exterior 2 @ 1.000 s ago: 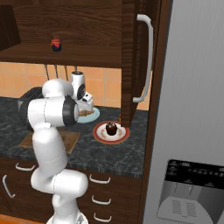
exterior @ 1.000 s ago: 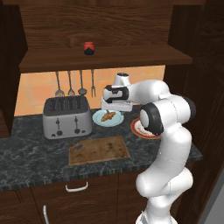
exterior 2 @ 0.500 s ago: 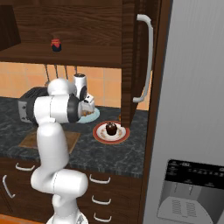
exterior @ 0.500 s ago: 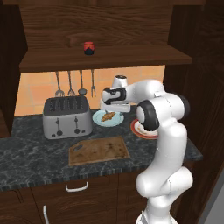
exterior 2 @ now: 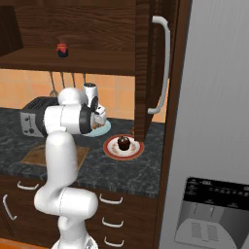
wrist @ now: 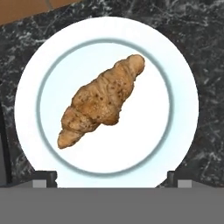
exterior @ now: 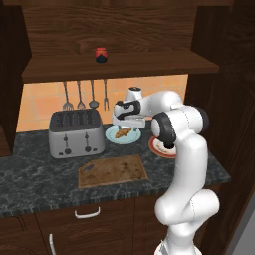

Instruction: From the different types of pastries on the counter, select a croissant and place it on the cutting board. Then retrieve a jar of jam from the cabinet and place it alongside the croissant on the cutting board.

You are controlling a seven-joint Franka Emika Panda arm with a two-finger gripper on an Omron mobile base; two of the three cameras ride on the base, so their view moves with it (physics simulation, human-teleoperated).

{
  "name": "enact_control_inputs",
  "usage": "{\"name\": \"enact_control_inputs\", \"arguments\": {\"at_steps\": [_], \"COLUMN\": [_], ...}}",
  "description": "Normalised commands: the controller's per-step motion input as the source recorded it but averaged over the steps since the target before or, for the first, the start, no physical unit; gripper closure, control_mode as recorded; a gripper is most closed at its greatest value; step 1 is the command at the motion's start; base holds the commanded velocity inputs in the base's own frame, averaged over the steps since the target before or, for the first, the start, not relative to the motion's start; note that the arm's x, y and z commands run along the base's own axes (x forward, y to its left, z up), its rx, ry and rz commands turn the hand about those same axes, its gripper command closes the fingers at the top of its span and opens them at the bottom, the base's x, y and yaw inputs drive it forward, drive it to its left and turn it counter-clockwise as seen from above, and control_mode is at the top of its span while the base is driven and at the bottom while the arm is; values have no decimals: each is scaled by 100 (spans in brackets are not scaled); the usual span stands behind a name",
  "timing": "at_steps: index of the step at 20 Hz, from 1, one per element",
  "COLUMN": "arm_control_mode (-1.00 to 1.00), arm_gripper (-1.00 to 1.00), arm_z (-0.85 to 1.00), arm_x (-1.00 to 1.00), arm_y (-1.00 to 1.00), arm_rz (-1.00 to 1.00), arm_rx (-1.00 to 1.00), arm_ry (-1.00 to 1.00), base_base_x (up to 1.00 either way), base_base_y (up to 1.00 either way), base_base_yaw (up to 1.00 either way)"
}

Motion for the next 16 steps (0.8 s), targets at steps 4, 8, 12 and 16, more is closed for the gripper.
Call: {"name": "enact_control_inputs", "arguments": {"at_steps": [4,8,12,16], "arm_control_mode": [-100,-100,-100,-100], "arm_gripper": [-100,-100,-100,-100], "arm_z": [-23,-19,-18,-16], "arm_x": [21,24,27,29], "arm_y": [7,6,7,7], "arm_rz": [-4,-4,-4,-5], "arm_rx": [0,0,0,0], "arm_ry": [0,0,0,0], "base_base_x": [0,0,0,0], "base_base_y": [0,0,0,0], "base_base_yaw": [0,0,0,0]}}
